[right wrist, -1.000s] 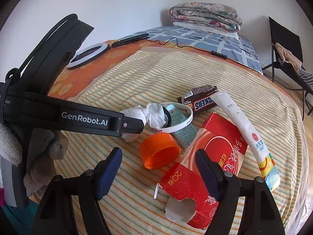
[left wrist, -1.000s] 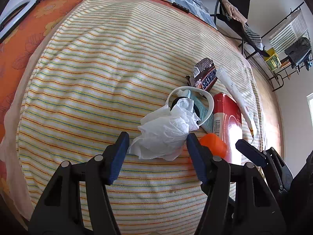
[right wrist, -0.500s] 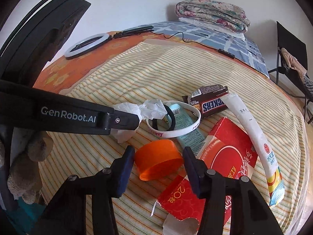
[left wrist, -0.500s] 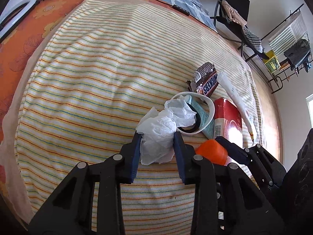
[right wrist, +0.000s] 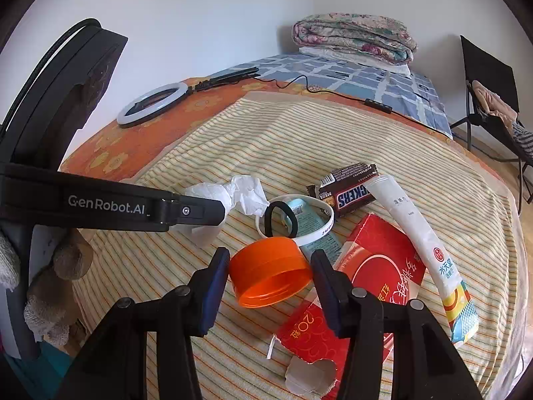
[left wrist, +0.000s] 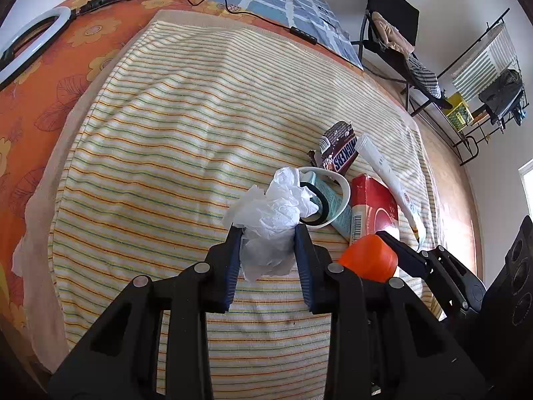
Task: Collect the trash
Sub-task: 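Carry the tissue and orange cap with both tools over the blue basket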
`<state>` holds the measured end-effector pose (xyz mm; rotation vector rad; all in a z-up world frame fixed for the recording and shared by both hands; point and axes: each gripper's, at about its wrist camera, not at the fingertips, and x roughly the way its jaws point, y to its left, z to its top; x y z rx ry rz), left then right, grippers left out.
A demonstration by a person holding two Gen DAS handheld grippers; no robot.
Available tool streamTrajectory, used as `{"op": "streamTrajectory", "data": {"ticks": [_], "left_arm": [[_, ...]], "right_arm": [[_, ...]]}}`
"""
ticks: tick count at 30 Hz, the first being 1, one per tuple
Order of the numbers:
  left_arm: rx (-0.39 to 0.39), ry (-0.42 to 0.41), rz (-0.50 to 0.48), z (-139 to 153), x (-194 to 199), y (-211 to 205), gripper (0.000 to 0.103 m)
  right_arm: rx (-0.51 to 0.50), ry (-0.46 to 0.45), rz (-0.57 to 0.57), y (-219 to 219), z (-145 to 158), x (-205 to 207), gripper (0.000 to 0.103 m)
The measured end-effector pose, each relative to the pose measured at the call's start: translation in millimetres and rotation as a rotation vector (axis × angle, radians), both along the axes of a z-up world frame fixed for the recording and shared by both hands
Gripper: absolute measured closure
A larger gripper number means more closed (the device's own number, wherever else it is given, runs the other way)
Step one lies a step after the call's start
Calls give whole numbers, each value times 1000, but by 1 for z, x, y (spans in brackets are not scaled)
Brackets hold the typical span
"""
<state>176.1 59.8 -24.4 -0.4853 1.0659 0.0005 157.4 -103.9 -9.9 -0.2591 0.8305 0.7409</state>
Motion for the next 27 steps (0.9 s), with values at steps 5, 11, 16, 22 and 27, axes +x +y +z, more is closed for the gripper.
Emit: {"op": "streamTrajectory", "data": {"ticks": [5,11,16,22,27], "left_arm": [[22,-29,-14,15,-14,-1,72],[40,-61,-33,29,-36,-4,72],[46,-87,-58,40,-56,-11,72],[70,-110,-111,48,-82,-27,72],[66,-105,-165,43,-107,-42,72]], "right_arm": [[-13,2,-16,-7,9,-10,51],[-39,-10,-35,-17,22,-29,51],[-40,5,-58,-26,29,-48,51],[-31,24,-73,-44,33,-73,51],[-13,47,-84,-63,33,-94,51]]}}
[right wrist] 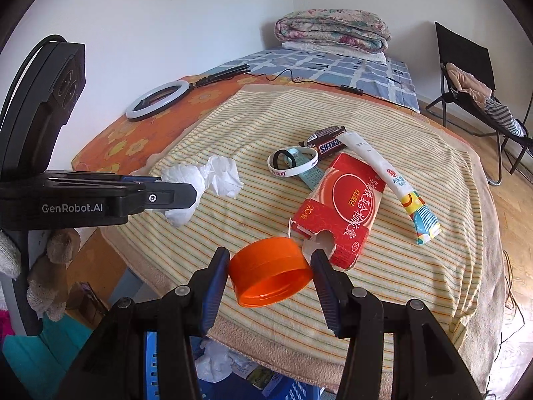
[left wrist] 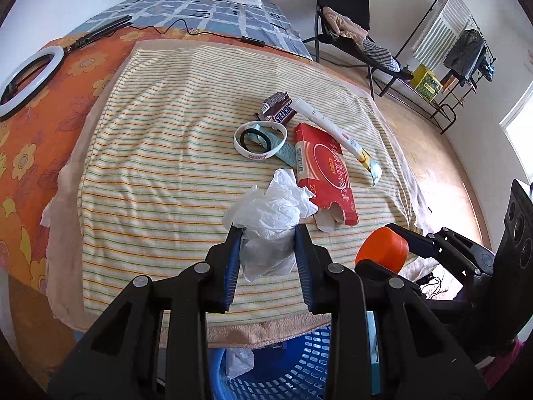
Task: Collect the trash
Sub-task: 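Carry the tissue and orange cap with both tools over the blue basket, then open both tools to drop the tissue and cap into the basket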
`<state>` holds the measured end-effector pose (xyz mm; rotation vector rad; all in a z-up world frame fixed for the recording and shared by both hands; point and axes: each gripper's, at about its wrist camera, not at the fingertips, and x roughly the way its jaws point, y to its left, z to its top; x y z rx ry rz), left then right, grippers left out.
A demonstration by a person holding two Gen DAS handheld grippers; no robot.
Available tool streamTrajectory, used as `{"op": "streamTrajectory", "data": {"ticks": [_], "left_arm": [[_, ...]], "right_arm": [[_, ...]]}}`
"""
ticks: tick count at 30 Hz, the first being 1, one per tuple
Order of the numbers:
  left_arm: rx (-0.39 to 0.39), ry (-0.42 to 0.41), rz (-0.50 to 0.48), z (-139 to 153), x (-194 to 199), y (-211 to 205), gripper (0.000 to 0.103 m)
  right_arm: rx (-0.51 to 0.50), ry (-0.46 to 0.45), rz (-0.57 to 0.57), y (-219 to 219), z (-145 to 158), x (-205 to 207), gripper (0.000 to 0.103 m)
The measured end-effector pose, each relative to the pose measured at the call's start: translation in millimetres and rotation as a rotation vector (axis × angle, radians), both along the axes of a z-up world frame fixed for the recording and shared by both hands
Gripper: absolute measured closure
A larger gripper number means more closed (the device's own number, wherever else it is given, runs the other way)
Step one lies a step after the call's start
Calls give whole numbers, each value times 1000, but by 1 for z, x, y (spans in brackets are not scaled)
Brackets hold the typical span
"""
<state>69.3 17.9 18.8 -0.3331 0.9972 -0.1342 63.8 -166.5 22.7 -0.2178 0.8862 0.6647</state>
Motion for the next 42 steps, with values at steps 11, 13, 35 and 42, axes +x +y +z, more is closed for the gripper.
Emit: {"op": "streamTrajectory", "data": {"ticks": [11,13,35,42], "left_arm": [[44,-6,-110,-11,-57,-36,72],[49,7,-130,-18,-66,-42,72],[130,164,-256,-100,-121,-83,72],[147,187,-282,-114,-124,-96,72]], "right_arm": [[12,46,-40,-41,-8,-41,51],[18,58,-49,-49,-12,-47,51],[1,162,-64,-73,-65,-90,51],[-20,179,-53,-70,-77,-94,51]]}}
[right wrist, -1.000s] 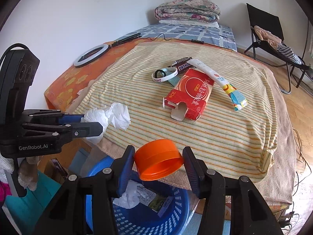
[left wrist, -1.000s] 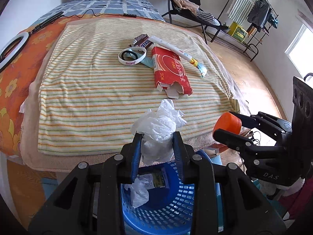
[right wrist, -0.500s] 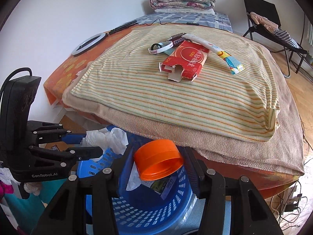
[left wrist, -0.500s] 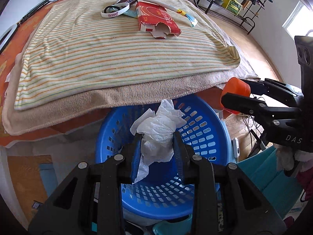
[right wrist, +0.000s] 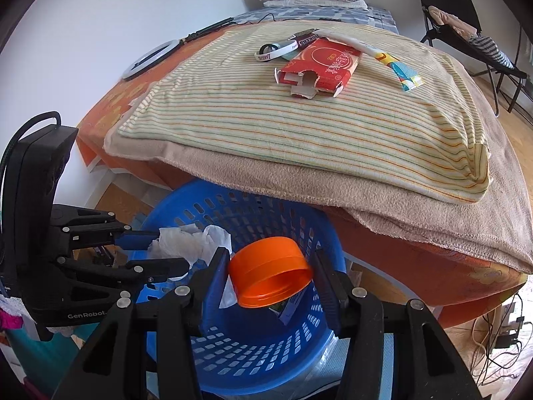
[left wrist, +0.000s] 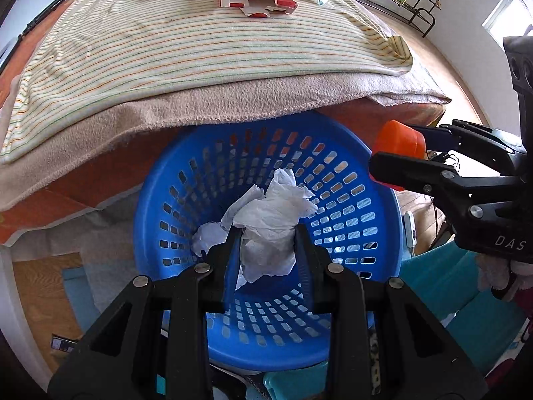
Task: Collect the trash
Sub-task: 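Open both tools to drop the tissue and cap into the basket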
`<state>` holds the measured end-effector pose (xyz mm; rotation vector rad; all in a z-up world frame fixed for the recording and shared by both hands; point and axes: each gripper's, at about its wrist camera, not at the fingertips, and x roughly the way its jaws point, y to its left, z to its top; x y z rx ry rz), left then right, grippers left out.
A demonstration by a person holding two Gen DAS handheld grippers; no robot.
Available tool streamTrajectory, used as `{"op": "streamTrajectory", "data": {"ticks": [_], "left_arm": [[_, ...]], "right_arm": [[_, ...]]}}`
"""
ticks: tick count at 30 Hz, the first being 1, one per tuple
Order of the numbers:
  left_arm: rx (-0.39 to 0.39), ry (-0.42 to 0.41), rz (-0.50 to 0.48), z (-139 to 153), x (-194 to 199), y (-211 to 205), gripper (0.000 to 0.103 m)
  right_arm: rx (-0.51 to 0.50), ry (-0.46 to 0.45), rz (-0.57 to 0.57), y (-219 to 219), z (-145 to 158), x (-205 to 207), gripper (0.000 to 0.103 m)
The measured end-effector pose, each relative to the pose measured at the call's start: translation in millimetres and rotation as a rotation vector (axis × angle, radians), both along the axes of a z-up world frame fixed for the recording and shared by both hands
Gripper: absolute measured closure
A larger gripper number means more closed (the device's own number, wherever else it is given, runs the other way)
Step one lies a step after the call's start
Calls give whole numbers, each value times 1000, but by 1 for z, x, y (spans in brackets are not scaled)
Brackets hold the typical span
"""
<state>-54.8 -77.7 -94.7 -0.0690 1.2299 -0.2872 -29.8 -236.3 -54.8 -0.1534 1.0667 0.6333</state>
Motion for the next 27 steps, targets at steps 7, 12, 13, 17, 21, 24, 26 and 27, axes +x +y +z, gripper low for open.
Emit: {"op": "streamTrajectory", "data": {"ticks": [7,12,13,17,21,24,26,27], "left_arm": [[15,11,-11,-5,-2,-6,72],[16,17,-2,-5,-1,-2,72],[16,18,-1,-5,-1,-2,69],[20,20,-5,-6,-1,-3,65],[24,19,-3,-6,0,-3,59],[28,21,5,-7,1,-2,55],[32,15,14,-7,1,-1,43],[33,12,17,-7,1,0,42]], "right_arm": [[-15,24,7,4,-10,0,50],[-20,33,5,6,-14,1,50],[-21,35,5,6,-15,1,50],[-28,40,4,8,-18,2,50],[-27,42,-8,7,-17,3,41],[-23,45,-15,6,-17,4,39],[-25,45,-20,6,-17,4,36],[-23,45,-23,5,-17,4,35]]}}
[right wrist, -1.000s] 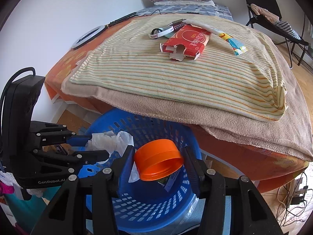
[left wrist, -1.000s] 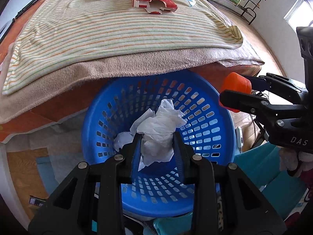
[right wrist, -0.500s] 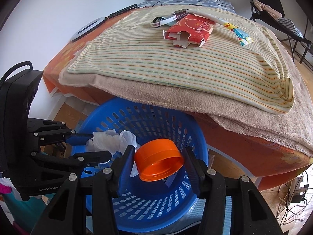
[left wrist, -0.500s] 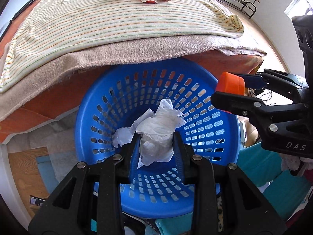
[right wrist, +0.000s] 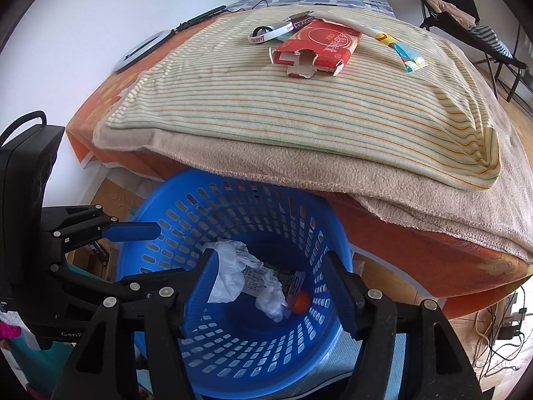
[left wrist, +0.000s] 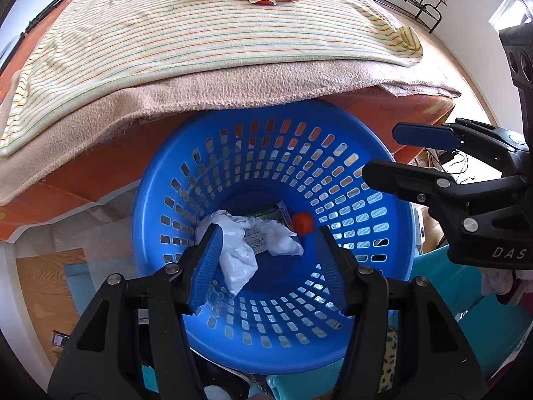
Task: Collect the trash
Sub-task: 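Open both tools to drop the tissue and cap into the basket, then move both tools back over the bed toward the red tissue box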
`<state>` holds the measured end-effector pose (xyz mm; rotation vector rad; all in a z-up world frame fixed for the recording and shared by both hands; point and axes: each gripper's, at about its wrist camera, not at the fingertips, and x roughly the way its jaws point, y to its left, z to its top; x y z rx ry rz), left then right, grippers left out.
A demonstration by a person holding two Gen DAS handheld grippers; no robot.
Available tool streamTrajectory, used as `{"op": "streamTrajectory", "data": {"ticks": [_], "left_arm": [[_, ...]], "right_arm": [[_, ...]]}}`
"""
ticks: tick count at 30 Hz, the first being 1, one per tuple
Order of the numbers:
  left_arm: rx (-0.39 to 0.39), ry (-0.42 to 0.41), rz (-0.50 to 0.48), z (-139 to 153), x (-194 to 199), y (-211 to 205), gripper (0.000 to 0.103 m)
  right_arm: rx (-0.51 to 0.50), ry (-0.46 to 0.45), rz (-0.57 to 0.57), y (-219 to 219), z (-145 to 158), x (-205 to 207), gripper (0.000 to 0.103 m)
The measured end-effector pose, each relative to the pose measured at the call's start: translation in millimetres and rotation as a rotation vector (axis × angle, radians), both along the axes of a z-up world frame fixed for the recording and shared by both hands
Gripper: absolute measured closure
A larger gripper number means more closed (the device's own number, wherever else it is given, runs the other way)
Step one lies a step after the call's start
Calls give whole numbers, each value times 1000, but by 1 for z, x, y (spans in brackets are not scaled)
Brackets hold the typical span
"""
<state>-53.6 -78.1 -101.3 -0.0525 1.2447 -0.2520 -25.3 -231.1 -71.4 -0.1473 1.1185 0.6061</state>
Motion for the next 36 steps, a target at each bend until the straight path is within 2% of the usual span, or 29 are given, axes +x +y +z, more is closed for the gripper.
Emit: {"op": "streamTrajectory", "data": {"ticks": [13,17,27,36], "left_arm": [[13,9,-3,-4,2,-2,42],[14,3,-1,-4,2,-2,34],[9,-1,0,0,5,-4,34],[-37,-30,8,23,17,-5,34]], "right_arm": [[16,2,-39,-7,4,3,18],[16,8,-46,-7,4,4,16],[68,3,-98,-16,15,16,16],[110,-14,-152,-26,33,34,16]]}}
